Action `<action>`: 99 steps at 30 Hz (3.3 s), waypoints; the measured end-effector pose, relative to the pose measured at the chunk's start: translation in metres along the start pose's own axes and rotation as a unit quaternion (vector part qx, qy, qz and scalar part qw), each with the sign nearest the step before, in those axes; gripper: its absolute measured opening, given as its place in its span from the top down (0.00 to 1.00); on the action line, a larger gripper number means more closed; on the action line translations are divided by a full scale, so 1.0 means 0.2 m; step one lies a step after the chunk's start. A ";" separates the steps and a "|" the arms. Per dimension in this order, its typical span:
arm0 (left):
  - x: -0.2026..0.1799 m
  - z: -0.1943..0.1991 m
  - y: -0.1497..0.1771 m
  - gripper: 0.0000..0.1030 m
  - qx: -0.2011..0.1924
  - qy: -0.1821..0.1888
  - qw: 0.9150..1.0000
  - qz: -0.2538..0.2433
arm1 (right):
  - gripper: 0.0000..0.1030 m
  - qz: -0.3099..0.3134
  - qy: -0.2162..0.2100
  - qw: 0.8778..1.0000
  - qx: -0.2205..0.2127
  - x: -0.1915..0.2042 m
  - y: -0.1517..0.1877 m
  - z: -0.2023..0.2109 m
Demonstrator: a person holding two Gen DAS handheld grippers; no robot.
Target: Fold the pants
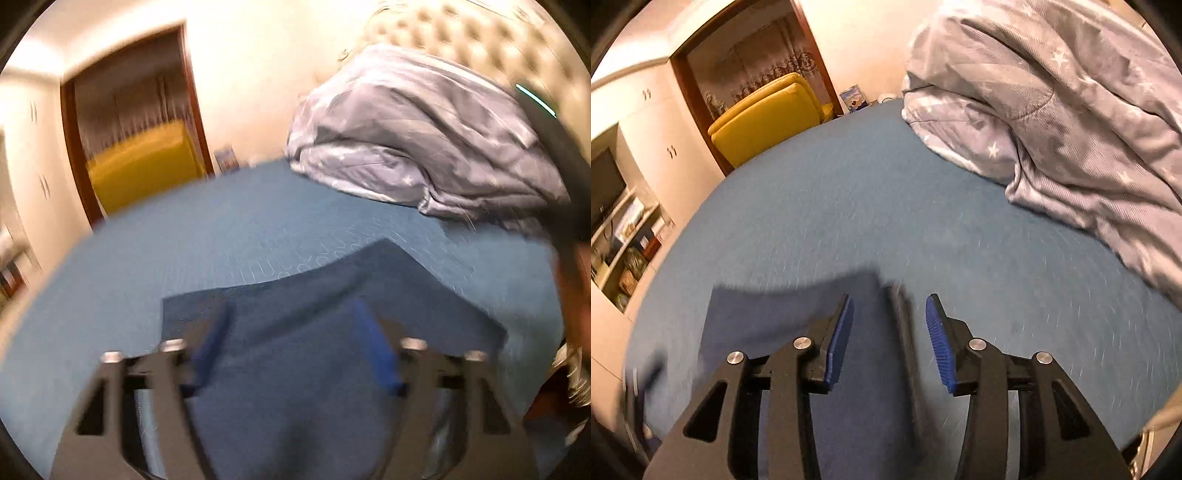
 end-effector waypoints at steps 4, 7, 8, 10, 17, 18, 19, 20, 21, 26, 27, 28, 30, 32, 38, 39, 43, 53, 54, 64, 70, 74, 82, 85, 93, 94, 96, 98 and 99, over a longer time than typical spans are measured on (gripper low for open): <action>0.12 -0.35 -0.07 0.82 0.074 0.121 0.988 0.053 | 0.55 0.050 0.057 0.997 0.009 0.13 0.25 -0.07; 0.09 -0.60 -0.02 0.88 0.128 0.169 0.976 0.058 | 0.55 0.054 0.086 0.994 0.031 0.08 0.36 -0.19; 0.04 -0.74 0.02 0.88 0.167 0.184 0.967 0.051 | 0.55 0.049 0.083 0.995 0.036 0.07 0.37 -0.21; 0.07 -0.89 0.05 0.90 0.187 0.159 0.969 0.031 | 0.55 0.064 0.091 0.993 0.035 0.07 0.38 -0.22; 0.30 -0.73 -0.07 0.88 0.136 0.135 0.977 0.095 | 0.53 0.077 0.097 0.992 0.037 0.07 0.37 -0.23; 0.29 -0.65 -0.03 0.84 0.140 0.143 0.975 0.091 | 0.52 0.077 0.097 0.992 0.037 0.07 0.37 -0.22; 0.29 -0.59 0.02 0.81 0.145 0.147 0.974 0.090 | 0.50 0.075 0.098 0.992 0.038 0.06 0.37 -0.22; 0.29 -0.57 0.08 0.81 0.152 0.144 0.974 0.089 | 0.43 0.073 0.100 0.992 0.039 0.05 0.38 -0.23; 0.31 -0.58 0.14 0.79 0.170 0.128 0.973 0.085 | 0.39 0.067 0.103 0.992 0.043 0.04 0.38 -0.23; 0.63 -0.63 0.06 0.77 0.134 0.013 0.983 0.124 | 0.35 0.049 0.099 0.992 0.055 0.00 0.35 -0.22; 0.61 -0.58 -0.03 0.71 0.103 0.005 0.989 0.108 | 0.36 0.056 0.106 0.992 0.050 0.01 0.34 -0.21; 0.57 -0.54 -0.07 0.63 0.089 0.008 0.992 0.085 | 0.37 0.058 0.112 0.991 0.040 0.02 0.30 -0.17; 0.47 -0.46 -0.08 0.62 0.084 0.030 0.994 0.057 | 0.37 0.046 0.095 0.994 0.018 0.05 0.20 -0.11; 0.37 -0.37 -0.01 0.64 0.079 0.051 0.992 0.082 | 0.37 0.057 0.088 0.994 -0.005 0.11 0.06 -0.09; -0.10 -0.22 0.41 0.77 0.130 0.128 0.982 0.040 | 0.59 0.122 0.092 0.988 -0.004 0.32 -0.17 -0.36; -0.16 -0.24 0.50 0.77 0.149 0.124 0.981 0.030 | 0.63 0.139 0.109 0.984 0.014 0.32 -0.16 -0.47; -0.19 -0.23 0.56 0.77 0.143 0.094 0.985 0.001 | 0.66 0.145 0.126 0.981 0.019 0.28 -0.12 -0.59; 0.04 -0.10 0.66 0.75 0.140 0.055 0.985 0.088 | 0.47 0.106 0.111 0.988 0.001 0.32 0.05 -0.18; 0.04 -0.10 0.66 0.75 0.137 0.059 0.984 0.097 | 0.47 0.104 0.110 0.988 0.012 0.32 0.11 -0.16; 0.04 -0.06 0.66 0.70 0.140 0.066 0.983 0.103 | 0.46 0.102 0.123 0.986 0.050 0.30 0.38 -0.18; 0.10 -0.03 0.67 0.70 0.135 0.065 0.982 0.110 | 0.45 0.107 0.126 0.985 0.046 0.29 0.39 -0.19; 0.15 0.00 0.69 0.70 0.137 0.059 0.982 0.118 | 0.45 0.109 0.126 0.985 0.046 0.29 0.40 -0.19; 0.26 0.07 0.73 0.68 0.136 0.037 0.980 0.140 | 0.44 0.111 0.128 0.985 0.045 0.28 0.41 -0.19; 0.32 0.10 0.75 0.68 0.135 0.028 0.978 0.158 | 0.44 0.112 0.129 0.984 0.044 0.28 0.41 -0.19; 0.46 0.16 0.69 0.59 0.113 -0.017 0.981 0.159 | 0.44 0.116 0.130 0.984 0.042 0.28 0.41 -0.20; 0.46 0.16 0.67 0.59 0.109 -0.017 0.981 0.158 | 0.44 0.117 0.130 0.984 0.042 0.28 0.41 -0.20; 0.44 0.13 0.62 0.58 0.102 -0.005 0.983 0.155 | 0.44 0.118 0.131 0.983 0.043 0.28 0.42 -0.20; 0.42 0.08 0.56 0.55 0.101 0.004 0.984 0.147 | 0.42 0.120 0.133 0.983 0.046 0.27 0.42 -0.19; 0.41 0.05 0.52 0.53 0.100 0.010 0.985 0.144 | 0.41 0.120 0.133 0.983 0.047 0.27 0.42 -0.19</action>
Point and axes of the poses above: each gripper's, at about its wrist camera, not at the fingertips, and z roughly against the way its jaws point, x to its left, y to its underside, the point moved 9 cm from there along -z, roughly the way its jaws point, and after that the axes turned 14 degrees about y, right-handed, at the moved point
